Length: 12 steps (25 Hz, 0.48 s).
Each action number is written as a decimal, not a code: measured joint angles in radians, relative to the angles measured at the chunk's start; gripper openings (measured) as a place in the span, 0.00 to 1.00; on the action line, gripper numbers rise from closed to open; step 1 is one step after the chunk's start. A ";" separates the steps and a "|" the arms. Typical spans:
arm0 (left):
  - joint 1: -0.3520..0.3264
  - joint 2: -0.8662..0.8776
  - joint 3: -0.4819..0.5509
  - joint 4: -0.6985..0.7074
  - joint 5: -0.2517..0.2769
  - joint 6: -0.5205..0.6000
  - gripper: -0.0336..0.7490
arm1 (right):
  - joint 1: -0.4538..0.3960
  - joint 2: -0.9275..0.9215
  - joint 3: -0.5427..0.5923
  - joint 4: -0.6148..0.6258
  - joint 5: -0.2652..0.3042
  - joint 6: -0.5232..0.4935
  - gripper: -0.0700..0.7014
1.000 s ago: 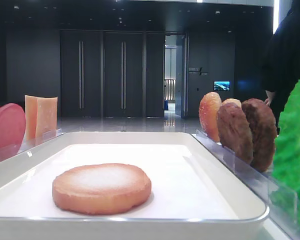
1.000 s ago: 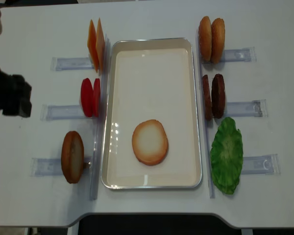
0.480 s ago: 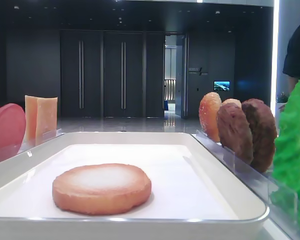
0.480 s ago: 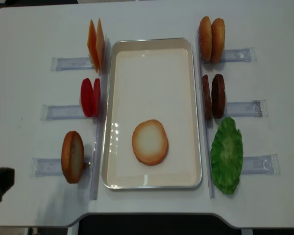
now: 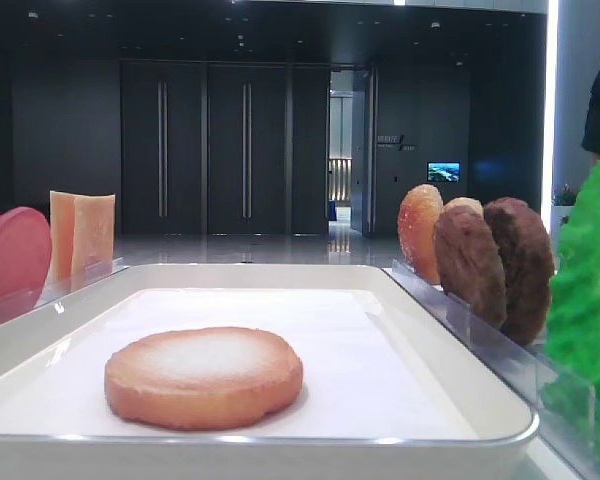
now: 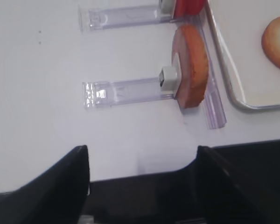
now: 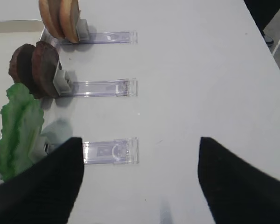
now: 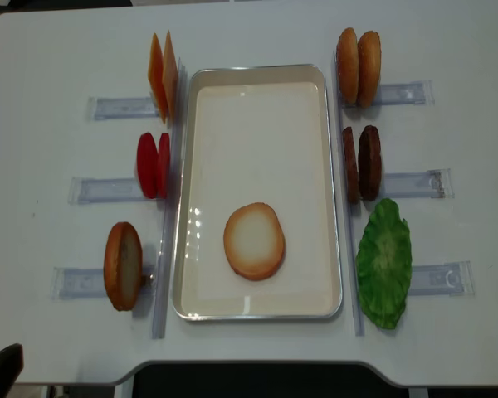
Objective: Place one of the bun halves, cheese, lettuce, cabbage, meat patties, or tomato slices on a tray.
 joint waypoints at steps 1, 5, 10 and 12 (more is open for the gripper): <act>0.000 -0.022 0.001 -0.003 -0.003 0.000 0.73 | 0.000 0.000 0.000 0.000 0.000 0.000 0.73; 0.000 -0.111 0.012 -0.008 -0.042 0.002 0.73 | 0.000 0.000 0.000 0.000 0.000 0.000 0.73; 0.000 -0.145 0.040 -0.025 -0.117 0.003 0.73 | 0.000 0.000 0.000 0.000 0.000 0.000 0.73; 0.000 -0.145 0.049 -0.030 -0.133 0.006 0.73 | 0.000 0.000 0.000 0.000 0.000 0.000 0.73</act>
